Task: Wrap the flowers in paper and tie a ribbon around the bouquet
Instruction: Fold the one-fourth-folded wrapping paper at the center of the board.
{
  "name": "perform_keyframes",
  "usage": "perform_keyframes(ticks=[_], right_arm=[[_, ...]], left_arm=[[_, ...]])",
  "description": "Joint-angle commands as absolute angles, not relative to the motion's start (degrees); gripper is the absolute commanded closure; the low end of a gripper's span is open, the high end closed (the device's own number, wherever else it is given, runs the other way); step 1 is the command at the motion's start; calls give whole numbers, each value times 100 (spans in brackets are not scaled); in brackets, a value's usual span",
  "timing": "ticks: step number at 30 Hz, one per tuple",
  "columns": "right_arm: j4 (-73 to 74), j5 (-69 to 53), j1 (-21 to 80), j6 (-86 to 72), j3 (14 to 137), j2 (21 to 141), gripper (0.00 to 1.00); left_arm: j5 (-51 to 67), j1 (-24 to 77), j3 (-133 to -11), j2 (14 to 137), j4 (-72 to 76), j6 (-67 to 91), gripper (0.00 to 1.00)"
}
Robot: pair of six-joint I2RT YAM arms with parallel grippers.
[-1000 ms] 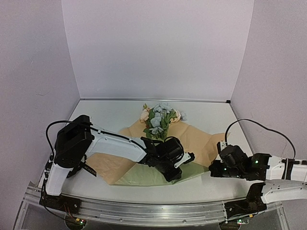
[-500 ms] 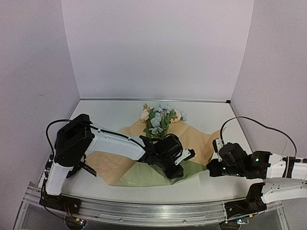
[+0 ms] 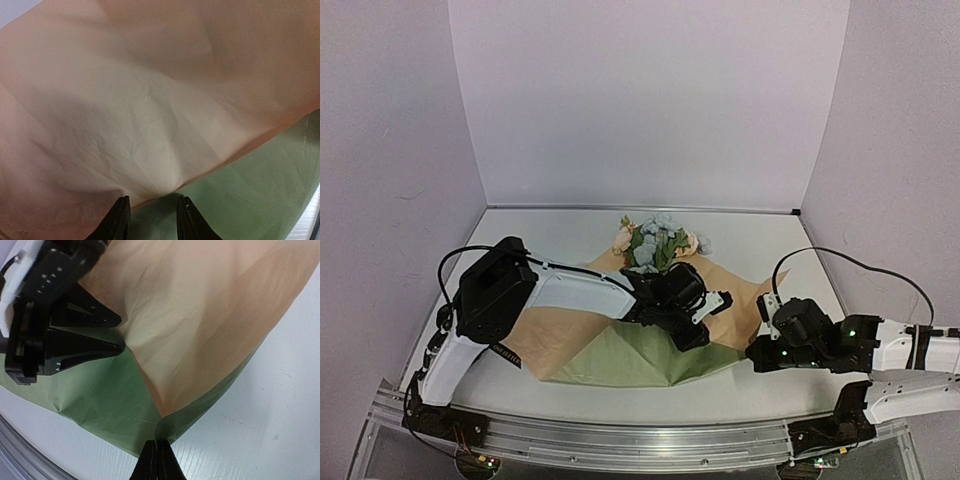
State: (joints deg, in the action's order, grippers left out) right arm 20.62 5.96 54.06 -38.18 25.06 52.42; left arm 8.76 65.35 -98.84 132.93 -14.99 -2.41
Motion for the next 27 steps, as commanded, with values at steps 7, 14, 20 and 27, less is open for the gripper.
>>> perform_keyframes(ticks=[7, 14, 20, 27], right_arm=[[2152, 390, 5437, -3483, 2814, 5198, 100], [2266, 255, 5438, -3309, 3062, 5194, 100], [2353, 113, 5445, -3166, 3238, 5148, 100], [2578, 78, 5441, -2965, 3428, 5058, 100]], left_arm=[[696, 6546, -10215, 13636, -1624, -573, 65], [656, 6535, -10121, 13563, -1586, -560, 64], [654, 6509, -10038, 13473, -1580, -527, 64], [570, 6457, -9882, 13246, -1425, -432, 62]])
